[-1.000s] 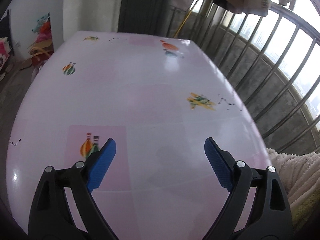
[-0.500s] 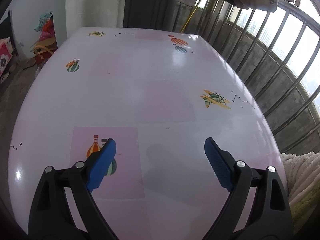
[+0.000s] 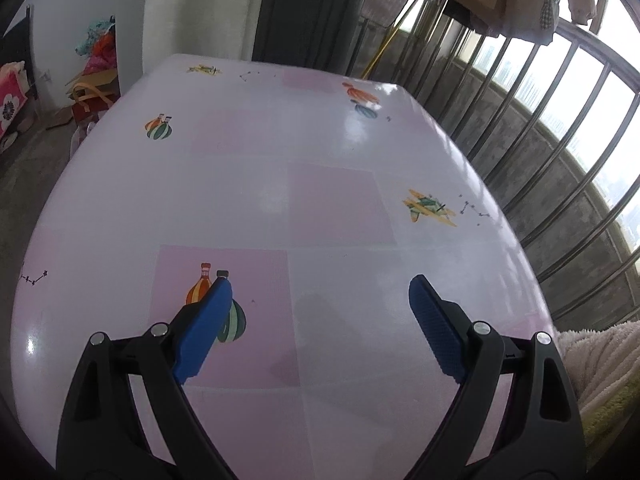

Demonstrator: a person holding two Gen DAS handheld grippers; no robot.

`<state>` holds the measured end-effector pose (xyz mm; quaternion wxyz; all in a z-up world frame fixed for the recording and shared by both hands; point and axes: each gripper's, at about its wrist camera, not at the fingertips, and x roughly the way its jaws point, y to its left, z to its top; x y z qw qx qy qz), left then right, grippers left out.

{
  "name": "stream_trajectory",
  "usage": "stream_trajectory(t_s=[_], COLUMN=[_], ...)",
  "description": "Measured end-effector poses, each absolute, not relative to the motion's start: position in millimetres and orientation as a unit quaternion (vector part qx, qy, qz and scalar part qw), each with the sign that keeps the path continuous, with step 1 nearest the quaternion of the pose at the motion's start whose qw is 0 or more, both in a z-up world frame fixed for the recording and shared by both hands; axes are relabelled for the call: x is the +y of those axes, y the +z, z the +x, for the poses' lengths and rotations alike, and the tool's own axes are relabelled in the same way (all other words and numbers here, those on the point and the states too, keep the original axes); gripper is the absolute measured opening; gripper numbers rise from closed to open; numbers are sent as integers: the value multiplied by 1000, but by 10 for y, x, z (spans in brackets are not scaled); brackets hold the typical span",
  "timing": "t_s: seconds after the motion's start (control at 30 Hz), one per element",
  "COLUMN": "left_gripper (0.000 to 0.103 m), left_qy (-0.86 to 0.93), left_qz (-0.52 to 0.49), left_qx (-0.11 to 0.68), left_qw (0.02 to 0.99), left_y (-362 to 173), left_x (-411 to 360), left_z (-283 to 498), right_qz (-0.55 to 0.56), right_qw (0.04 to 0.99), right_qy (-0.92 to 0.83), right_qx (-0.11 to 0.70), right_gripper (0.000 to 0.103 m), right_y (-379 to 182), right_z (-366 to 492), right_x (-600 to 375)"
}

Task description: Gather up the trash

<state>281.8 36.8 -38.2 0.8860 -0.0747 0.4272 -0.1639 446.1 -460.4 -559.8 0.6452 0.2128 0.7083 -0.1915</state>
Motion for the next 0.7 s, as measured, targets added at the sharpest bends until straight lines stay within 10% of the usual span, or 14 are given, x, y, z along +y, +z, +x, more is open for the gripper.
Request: stream_trajectory(t_s=[0.7], left_gripper=[86], left_qy=[-255], left_qz=[-78], left_qx=[311], left_qw=[912], left_y=[144], left_x=[251], left_z=[1948], right_qz=[282], right_qw=[824], right_qy=[-219], right_qx=[440], right_gripper=[3], right_y=[-1549], right_z=[1040], right_x=[-5309])
